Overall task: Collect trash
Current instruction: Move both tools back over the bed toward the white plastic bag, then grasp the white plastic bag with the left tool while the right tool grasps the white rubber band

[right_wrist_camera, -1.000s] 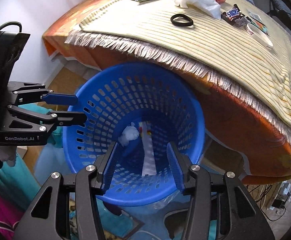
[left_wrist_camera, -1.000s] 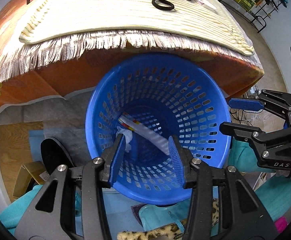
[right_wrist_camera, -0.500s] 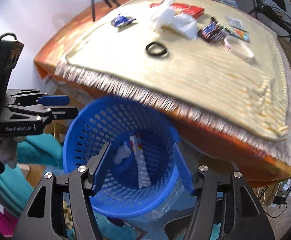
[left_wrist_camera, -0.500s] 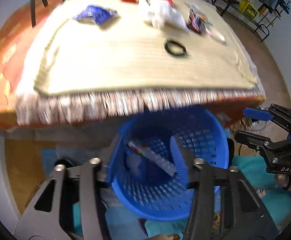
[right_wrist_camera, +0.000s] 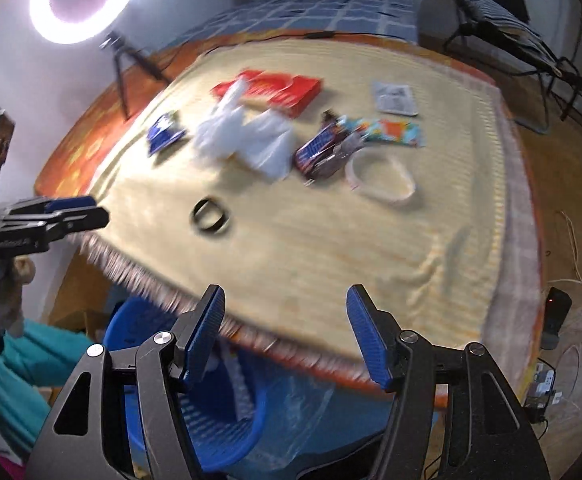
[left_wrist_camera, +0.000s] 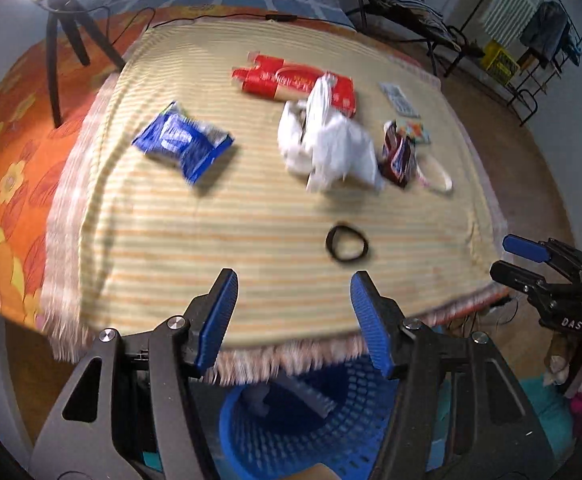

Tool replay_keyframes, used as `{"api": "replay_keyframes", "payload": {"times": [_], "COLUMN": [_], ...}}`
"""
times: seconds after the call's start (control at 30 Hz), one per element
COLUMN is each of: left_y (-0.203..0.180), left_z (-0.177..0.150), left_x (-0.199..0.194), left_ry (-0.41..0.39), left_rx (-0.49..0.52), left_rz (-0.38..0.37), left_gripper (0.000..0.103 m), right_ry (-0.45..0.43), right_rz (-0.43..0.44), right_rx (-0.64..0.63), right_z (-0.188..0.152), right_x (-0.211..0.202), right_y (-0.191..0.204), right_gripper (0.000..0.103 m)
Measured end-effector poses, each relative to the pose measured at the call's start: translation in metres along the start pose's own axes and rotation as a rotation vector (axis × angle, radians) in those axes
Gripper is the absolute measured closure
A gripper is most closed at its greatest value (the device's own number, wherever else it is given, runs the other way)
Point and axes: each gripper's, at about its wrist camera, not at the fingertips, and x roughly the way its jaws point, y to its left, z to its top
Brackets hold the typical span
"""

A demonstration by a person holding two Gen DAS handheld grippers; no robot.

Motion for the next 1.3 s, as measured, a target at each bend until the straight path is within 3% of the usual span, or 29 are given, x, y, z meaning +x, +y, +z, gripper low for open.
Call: {"api": "replay_keyframes", "payload": {"times": [0.2, 0.37, 0.53, 0.57, 0.6, 1.0, 1.07, 1.13, 1.3], "left_y": [-0.006, -0.011, -0.014, -0.013, -0.012, -0.007, -0.007, -0.007, -0.003], "left_z": [0.032, 0.057, 0.078, 0.082, 0.084, 0.098, 0.098, 0.098, 0.099], "left_x": [0.017, 0.043, 0.065, 0.070, 0.074, 0.099, 0.099, 0.099, 0.092], "left_ry": [-0.017, 0.026, 0.035, 0.038, 0.041, 0.067, 0.064, 0.069, 0.053], "left_rx": [-0.007, -0.029, -0.037, -0.048, -0.055, -0.074, -0.067, -0.063, -0.067], "left_rz": [0.000, -0.039, -0.001, 0.005, 0.009, -0.009, -0.009, -0.016, -0.022], "left_gripper": [0.037, 0.029, 0.029, 0.029, 0.029, 0.029, 0.032, 0.043, 0.051], "right_ry": [0.000, 0.034, 0.056, 0.056, 0.056, 0.091, 0.096, 0.108, 0.115], "right_rz": [-0.039, -0.030, -0.034, -0.033, -0.033, -0.069, -0.068, -0.050, -0.062], "right_rx": [0.031, 0.078, 0.083, 0.077, 0.070, 0.021, 0.022, 0.033, 0.019], "right_z": [0.034, 0.048, 0.061, 0.063, 0.065, 0.080, 0.082, 0.084, 0.087], "right_x": [0.019, 0.044, 0.065, 0.068, 0.070, 0.103, 0.108, 0.113, 0.121], "right_y": [-0.031, -0.054, -0.062, -0.062, -0.062, -0.067, -0.069, -0.071, -0.068], "right_gripper": [0.040, 0.040, 0.039, 0.034, 0.030, 0.029, 0.029, 0.029, 0.029]}}
